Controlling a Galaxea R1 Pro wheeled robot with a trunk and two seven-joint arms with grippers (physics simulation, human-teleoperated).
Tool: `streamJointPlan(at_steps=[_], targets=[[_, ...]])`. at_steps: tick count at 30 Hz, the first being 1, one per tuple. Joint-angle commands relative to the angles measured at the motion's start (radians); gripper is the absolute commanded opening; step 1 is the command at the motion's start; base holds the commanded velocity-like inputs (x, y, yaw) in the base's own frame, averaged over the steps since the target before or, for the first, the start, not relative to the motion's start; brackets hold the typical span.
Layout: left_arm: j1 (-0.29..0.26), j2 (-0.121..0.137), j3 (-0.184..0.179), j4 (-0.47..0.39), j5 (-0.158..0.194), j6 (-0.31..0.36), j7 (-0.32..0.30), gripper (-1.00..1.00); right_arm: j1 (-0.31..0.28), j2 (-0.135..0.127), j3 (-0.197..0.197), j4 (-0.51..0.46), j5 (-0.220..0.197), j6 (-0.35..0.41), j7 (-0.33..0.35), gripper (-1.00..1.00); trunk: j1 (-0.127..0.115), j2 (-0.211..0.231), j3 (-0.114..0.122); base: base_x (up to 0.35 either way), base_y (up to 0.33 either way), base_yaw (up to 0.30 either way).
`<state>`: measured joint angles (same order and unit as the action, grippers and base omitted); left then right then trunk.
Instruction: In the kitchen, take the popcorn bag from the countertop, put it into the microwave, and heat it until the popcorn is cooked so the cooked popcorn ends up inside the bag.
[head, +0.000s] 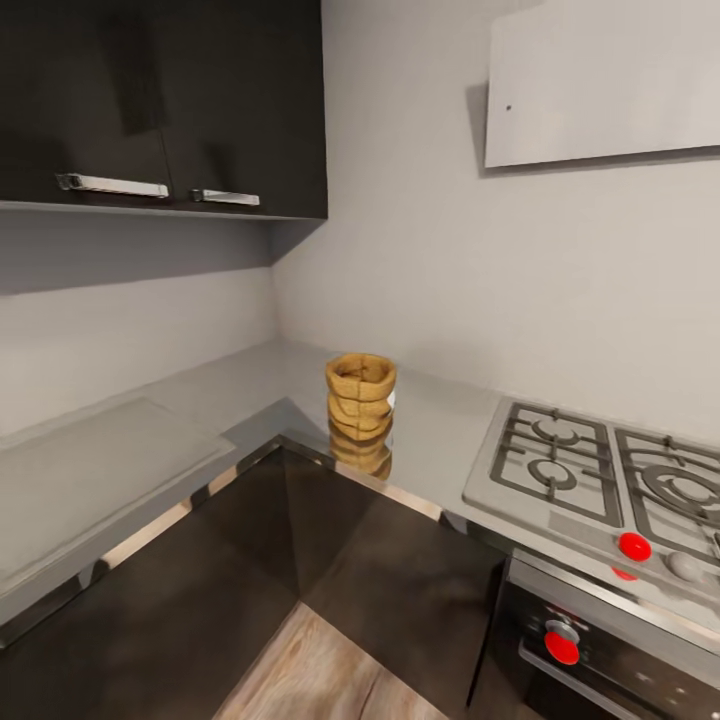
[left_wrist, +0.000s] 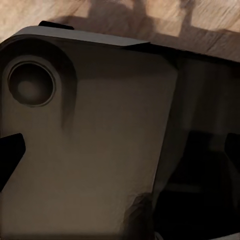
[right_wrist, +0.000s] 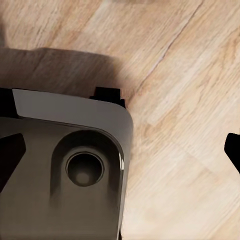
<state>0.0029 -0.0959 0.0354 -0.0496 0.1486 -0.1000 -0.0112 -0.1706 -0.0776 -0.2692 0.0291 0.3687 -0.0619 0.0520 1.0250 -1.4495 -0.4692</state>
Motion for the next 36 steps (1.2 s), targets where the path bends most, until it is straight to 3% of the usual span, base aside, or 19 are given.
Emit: streamJointPlan(at_steps=[1, 21, 36], targets=[[0.001, 0.0, 0.003, -0.001, 0.006, -0.001, -0.001, 1.0, -0.001, -0.001, -0.008, 0.003, 0.007, -0.006, 0.002, 1.0, 0.0, 0.0, -0.001, 0.0, 0.157, 0.0], [0.0, 0.001, 0.003, -0.001, 0.007, -0.001, -0.001, 1.0, -0.001, 0.001, -0.008, 0.003, 0.008, -0.007, 0.0, 1.0, 0.0, 0.0, -0.001, 0.0, 0.067, -0.003], [0.0, 0.001, 0.003, -0.002, 0.008, -0.001, -0.001, 1.0, -0.001, 0.001, -0.008, 0.003, 0.007, -0.006, 0.001, 1.0, 0.0, 0.0, -0.001, 0.0, 0.0, -0.13]])
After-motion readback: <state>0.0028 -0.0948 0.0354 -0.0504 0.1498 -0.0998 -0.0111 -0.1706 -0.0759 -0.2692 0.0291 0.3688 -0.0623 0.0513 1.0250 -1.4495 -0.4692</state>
